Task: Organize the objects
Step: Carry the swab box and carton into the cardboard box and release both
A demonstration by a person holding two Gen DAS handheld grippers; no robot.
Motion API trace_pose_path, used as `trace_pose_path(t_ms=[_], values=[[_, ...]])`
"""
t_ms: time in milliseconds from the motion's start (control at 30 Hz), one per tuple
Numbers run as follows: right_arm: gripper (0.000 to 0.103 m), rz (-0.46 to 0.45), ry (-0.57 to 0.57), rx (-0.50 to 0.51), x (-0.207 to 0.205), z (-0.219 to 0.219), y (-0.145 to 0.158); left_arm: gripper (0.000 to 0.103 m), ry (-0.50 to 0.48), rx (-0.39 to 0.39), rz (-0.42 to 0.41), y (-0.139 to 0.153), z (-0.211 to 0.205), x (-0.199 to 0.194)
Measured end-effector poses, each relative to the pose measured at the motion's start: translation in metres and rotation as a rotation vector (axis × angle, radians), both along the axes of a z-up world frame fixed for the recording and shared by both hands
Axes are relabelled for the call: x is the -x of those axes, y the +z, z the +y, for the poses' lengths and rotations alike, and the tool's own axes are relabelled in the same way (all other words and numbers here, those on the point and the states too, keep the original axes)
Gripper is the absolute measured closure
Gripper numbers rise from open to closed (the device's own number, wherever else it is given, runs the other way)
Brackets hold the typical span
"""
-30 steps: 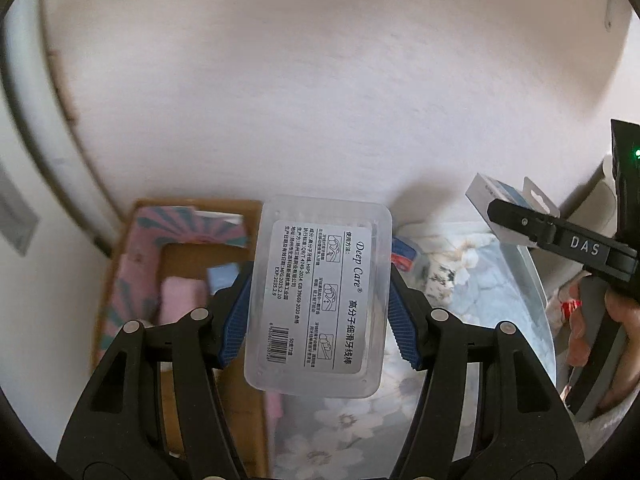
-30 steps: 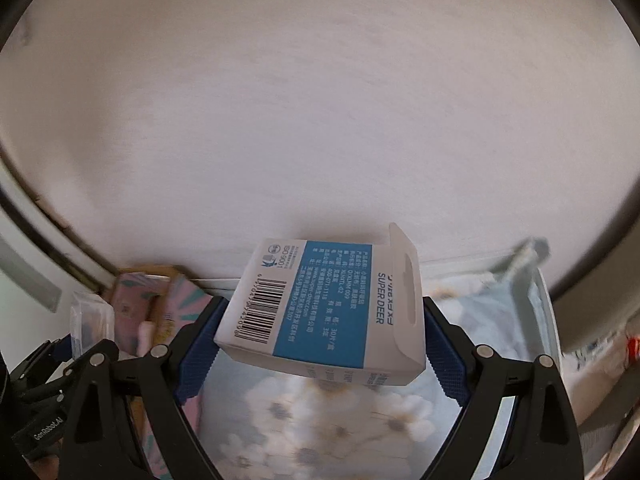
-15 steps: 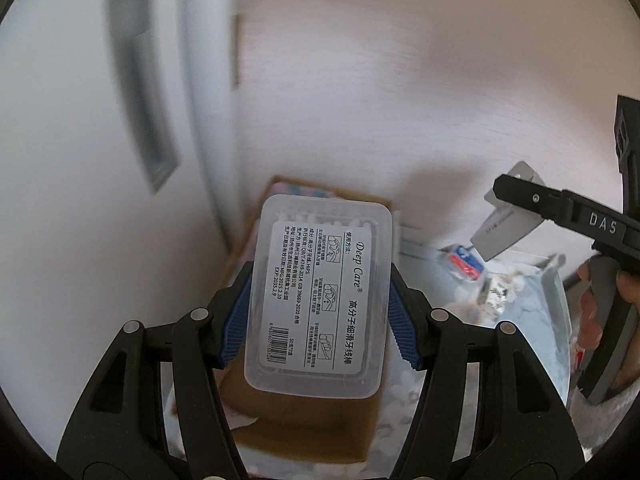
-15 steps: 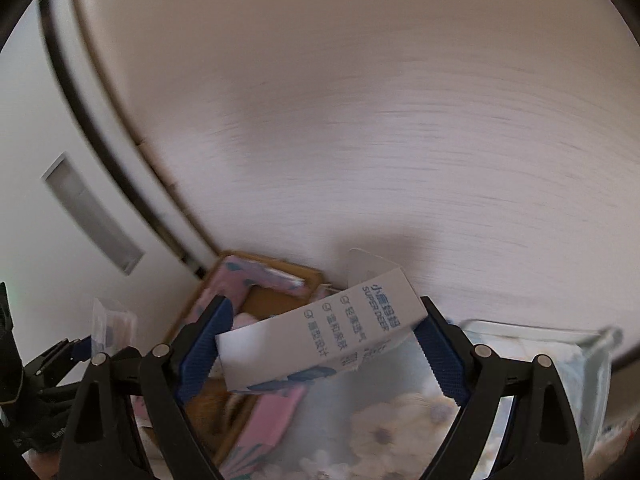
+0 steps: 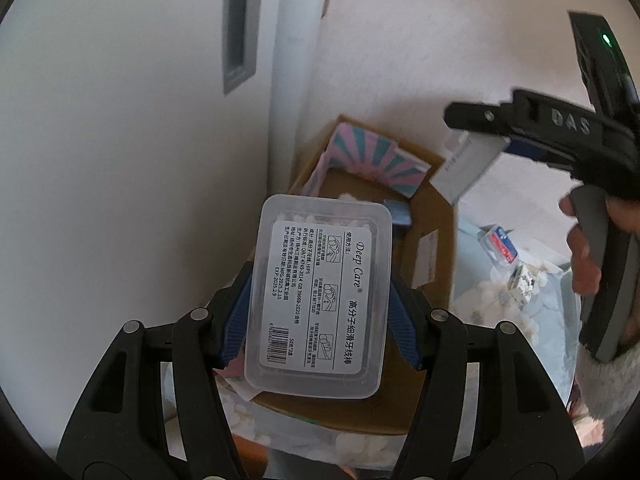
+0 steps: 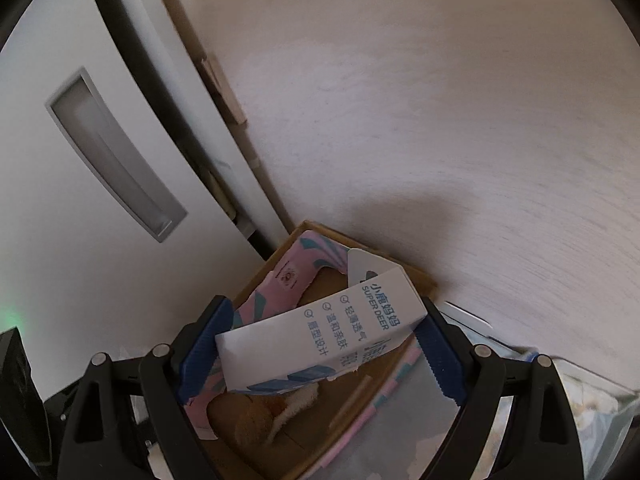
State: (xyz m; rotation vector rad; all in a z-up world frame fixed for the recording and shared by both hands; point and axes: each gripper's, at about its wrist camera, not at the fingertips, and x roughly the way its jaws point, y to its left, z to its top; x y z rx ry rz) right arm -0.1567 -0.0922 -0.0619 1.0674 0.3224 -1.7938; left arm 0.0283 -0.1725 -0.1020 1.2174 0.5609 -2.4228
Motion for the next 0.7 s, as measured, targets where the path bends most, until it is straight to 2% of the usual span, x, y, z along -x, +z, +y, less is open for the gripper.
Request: trace_pose_path(t_ms=[400,700], values=[[0.015,-0.002,0.058,-0.086,0.011,-0.055,-0.040,0.045,-0.004,-0.042,-0.072,-0.035,0.002,0.017],[0.015,-0.006,0.092,-0.125,0.010,-0.069,-0.065,0.045,-0.024,-0.067,-0.123,-0.058,0.010,0.027]])
